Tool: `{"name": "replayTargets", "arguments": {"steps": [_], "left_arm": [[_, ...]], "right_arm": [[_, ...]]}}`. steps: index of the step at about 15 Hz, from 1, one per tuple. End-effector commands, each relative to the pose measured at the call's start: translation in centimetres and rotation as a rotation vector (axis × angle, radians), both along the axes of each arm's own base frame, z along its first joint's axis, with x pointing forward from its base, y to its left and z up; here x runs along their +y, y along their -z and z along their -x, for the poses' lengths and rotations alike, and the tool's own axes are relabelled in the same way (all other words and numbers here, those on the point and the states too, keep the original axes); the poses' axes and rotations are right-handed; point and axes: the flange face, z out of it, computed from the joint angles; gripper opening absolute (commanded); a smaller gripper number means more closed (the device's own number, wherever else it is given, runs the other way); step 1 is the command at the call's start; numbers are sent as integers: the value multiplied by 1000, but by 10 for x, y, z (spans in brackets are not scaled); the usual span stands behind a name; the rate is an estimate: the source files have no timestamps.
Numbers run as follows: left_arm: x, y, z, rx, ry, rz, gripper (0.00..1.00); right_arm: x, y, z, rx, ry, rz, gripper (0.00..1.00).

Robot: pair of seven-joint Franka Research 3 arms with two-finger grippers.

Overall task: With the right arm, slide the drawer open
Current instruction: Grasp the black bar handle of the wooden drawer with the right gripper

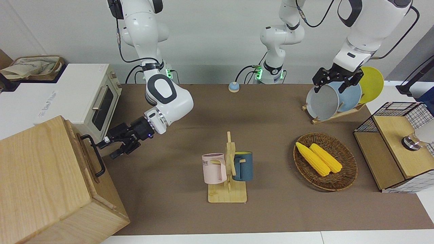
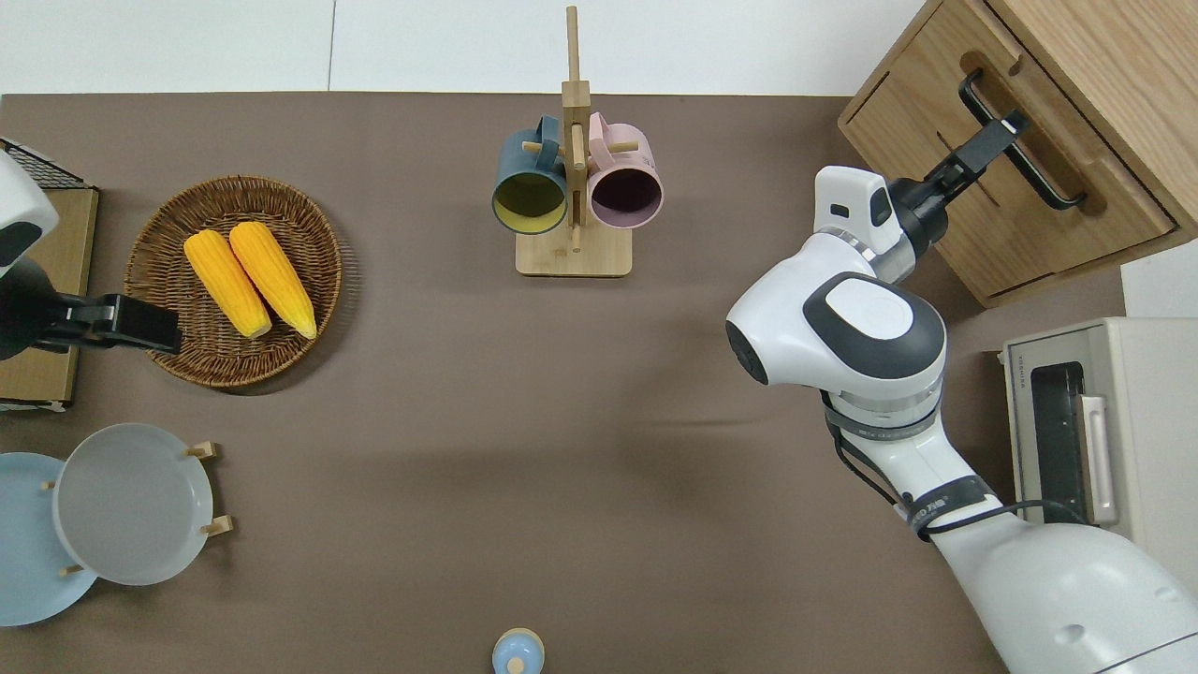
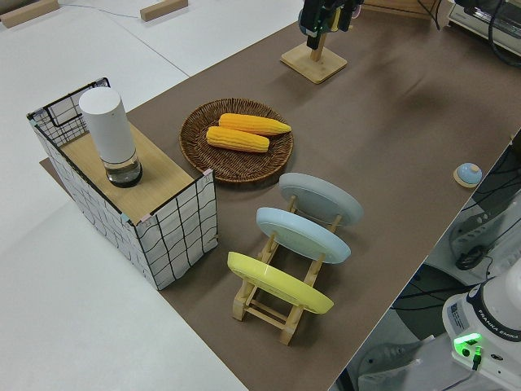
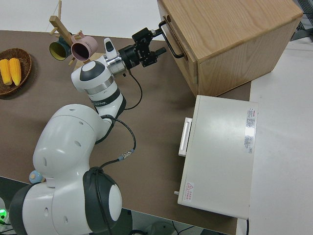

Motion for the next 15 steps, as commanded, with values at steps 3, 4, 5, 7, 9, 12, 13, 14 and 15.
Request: {"name": "replayTargets", "arguments": {"steps": [3,4,5,7,9,12,13,14,15], "left_arm": [[-2,-6,3,3,-5,-19,993],[-2,-5,3,4,-5,-19,993],[-2,-6,3,3,-5,-19,993],[-2,-5,3,4,-5,-19,993],[-2,-6,3,3,-5,-19,993],[-2,-5,3,4,-5,-19,993],[-2,-5,3,4,-5,-19,993],[-2,-5,3,4,-5,-19,993],[-2,-6,3,3,-5,-19,993]], "right_arm": [[-14,-8,-28,-37,-42,6,979],[-13,-8,-29,-31,-55,0,975],[-19,-8,-30,-29,-54,-4,931],[-20,-9,-31,-15,-60,24,430],[-19,-9,-31,2,-63,38,1],[-26,-8,-32,13,-56,50,0],[-24,-9,-32,10,-65,63,0],[-24,-8,-32,11,-68,67,0],[-23,-8,-32,10,-69,69,0]]}}
